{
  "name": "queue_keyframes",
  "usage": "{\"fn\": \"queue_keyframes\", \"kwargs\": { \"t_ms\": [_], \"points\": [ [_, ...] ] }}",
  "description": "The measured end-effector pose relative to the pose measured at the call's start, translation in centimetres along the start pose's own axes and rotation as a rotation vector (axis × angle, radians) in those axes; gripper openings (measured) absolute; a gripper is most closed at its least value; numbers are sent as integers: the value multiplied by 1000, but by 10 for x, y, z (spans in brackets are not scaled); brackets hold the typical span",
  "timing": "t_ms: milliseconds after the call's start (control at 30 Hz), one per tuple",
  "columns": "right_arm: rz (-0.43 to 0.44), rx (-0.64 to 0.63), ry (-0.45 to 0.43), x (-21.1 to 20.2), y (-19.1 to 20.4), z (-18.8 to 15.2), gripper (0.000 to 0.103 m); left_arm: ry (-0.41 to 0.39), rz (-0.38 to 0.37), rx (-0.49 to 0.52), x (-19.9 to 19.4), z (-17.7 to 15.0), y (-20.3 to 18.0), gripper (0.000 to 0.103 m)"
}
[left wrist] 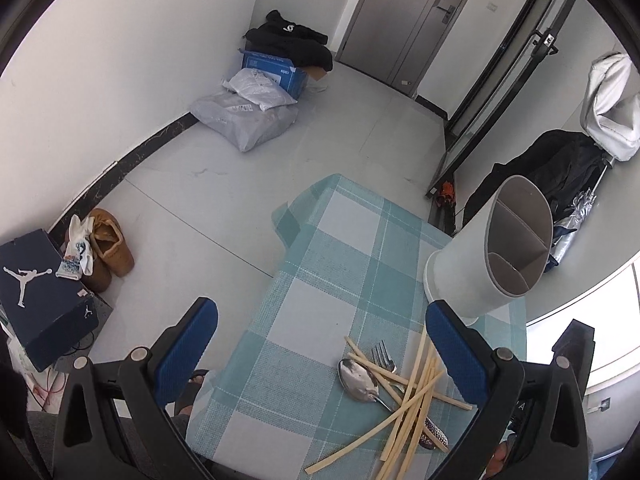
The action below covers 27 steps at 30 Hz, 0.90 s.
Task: Organize utensils
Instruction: 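Lower the right gripper onto the chopstick pile and close on one chopstick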
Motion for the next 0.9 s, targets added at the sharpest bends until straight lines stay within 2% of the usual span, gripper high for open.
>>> {"fn": "queue_keyframes", "kwargs": {
  "t_ms": [133,200,233,300,433,567,767,833,867,900],
  "points": [
    [13,33,29,11,-4,-2,44,26,17,-13,7,2,7,102],
    [13,24,39,15,-2,-5,33,47,13,-19,12,2,8,102],
    [12,22,39,16,-2,-6,30,55,10,-24,14,2,8,102],
    [22,36,35,18,-3,-8,18,75,19,-34,17,1,10,102],
    [46,54,20,12,-3,-8,4,122,12,-66,24,-2,12,102],
    [62,51,-1,-4,-2,1,1,150,26,-77,28,-5,14,102],
    [54,51,41,-3,0,-1,5,175,32,-105,30,-8,16,102],
    [45,35,42,-7,3,-6,11,171,33,-103,29,-8,16,102],
    [24,23,35,-9,3,-8,20,167,34,-101,29,-8,16,102],
    [2,5,30,-3,-5,7,27,165,35,-100,29,-8,16,102]
  ]
}}
Point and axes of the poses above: each gripper's, at about its wrist camera, not at the fingertips, and x roughly the way its jaws point, y to its left, z to its top, the point moved 4 cm from there along x, roughly the way its jaws point, and after that the axes turned 11 degrees about -y, right-handed, at the moved point
